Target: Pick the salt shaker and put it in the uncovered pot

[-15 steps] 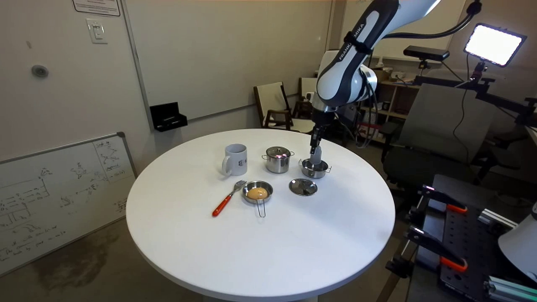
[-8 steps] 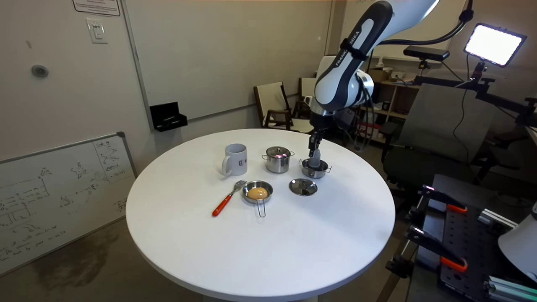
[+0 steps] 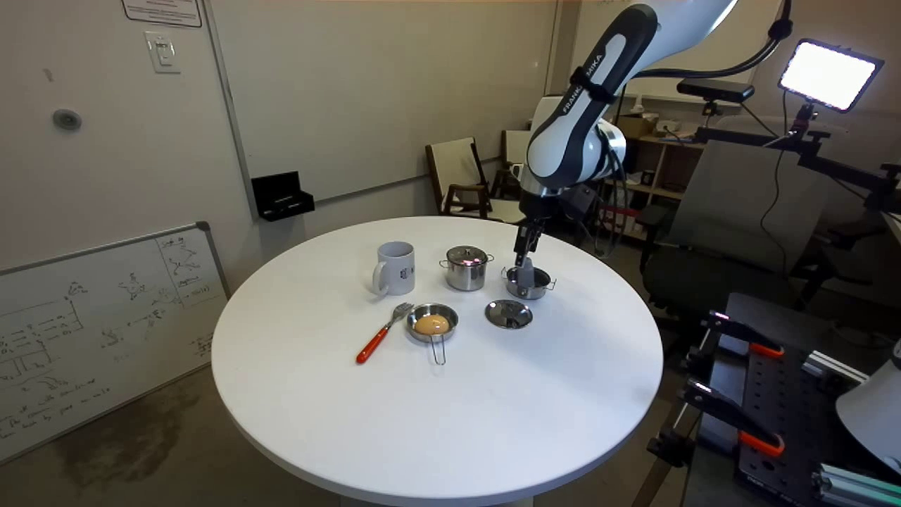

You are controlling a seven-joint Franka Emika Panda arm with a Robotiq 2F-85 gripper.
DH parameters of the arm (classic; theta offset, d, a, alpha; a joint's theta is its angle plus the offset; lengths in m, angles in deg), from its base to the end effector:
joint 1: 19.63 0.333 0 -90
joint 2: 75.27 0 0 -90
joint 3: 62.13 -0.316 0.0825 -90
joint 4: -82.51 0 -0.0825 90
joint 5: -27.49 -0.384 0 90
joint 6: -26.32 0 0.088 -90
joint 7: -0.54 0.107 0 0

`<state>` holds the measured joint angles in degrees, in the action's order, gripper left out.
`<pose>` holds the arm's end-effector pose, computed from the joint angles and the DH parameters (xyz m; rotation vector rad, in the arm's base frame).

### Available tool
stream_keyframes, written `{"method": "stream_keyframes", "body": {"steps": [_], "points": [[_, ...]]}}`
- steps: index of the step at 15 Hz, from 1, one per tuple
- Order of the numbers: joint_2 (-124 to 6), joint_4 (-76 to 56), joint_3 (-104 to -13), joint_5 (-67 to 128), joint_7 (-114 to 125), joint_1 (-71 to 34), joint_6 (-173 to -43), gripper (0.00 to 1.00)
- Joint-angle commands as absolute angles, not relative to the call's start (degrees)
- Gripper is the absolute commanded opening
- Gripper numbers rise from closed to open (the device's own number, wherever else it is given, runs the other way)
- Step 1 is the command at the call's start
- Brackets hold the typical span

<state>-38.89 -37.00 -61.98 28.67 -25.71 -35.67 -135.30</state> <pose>0.5614 -0.1619 0.1240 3.0791 0.3018 0.1393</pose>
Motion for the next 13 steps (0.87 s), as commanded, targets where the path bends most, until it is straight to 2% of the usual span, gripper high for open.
{"method": "stream_keyframes", "body": {"steps": [1, 8, 13], "points": [[-39.6, -37.1, -62.4, 29.2, -22.7, -35.7, -135.2, 1.0], [-45.4, -40.0, -57.2, 32.6, -16.0, -30.8, -139.4, 1.0], [-45.5, -38.1, -58.1, 32.3, -15.7, -31.6, -138.5, 1.0]]}}
